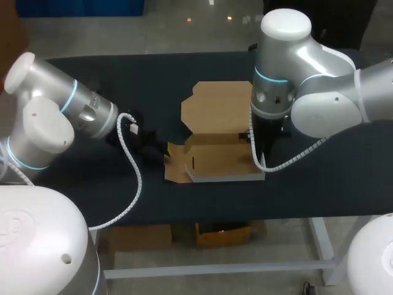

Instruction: Assemble the packaging by folding the flat box into shape, placing the metal phone stand inside, and closing the box properly

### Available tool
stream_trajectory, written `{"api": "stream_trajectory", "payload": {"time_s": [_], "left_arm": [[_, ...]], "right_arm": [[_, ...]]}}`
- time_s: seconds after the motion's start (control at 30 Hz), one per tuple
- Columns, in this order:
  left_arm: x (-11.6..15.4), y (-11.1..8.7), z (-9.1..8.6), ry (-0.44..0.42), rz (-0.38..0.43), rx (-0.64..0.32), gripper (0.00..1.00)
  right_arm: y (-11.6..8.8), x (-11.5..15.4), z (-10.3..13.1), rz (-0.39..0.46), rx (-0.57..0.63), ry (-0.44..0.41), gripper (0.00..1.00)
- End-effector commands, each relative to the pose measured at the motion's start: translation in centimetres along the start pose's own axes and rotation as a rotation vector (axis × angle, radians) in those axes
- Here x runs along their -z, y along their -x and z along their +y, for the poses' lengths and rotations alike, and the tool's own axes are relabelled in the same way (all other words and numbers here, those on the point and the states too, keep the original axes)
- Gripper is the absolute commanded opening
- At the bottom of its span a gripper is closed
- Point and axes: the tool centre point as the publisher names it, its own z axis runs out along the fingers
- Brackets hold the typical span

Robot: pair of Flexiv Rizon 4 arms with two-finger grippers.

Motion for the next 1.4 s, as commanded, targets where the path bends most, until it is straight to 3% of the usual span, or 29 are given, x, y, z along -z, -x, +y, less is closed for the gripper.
{"api": "stream_trajectory", "payload": {"time_s": [0.03,0.13,0.43,0.57,0.6,0.87,1.4], "left_arm": [[-0.7,0.1,-0.2,0.003,0.011,0.009,0.47],[-1.1,0.1,-0.2,0.007,0.02,0.01,0.47],[-2.2,-0.5,0.1,0.015,-0.008,0.018,0.29],[-2.4,-1.0,0.3,-0.004,-0.046,0.025,0.11],[-2.4,-1.1,0.3,-0.009,-0.053,0.026,0.0],[-2.1,-2.7,0.3,-0.046,-0.162,0.026,0.0],[-2.3,-6.2,0.1,-0.061,-0.468,0.0,0.0]], "right_arm": [[0.0,0.1,0.0,0.0,0.0,-0.001,0.0],[0.0,0.1,0.0,0.0,0.0,-0.001,0.0],[0.0,0.1,0.0,0.0,0.0,-0.001,0.0],[0.0,0.1,0.0,0.0,0.0,-0.001,0.0],[0.0,0.1,0.0,0.0,0.0,-0.001,0.0],[0.0,0.1,0.0,0.0,0.0,-0.001,0.0],[0.0,0.1,0.0,0.0,0.0,-0.001,0.0]]}}
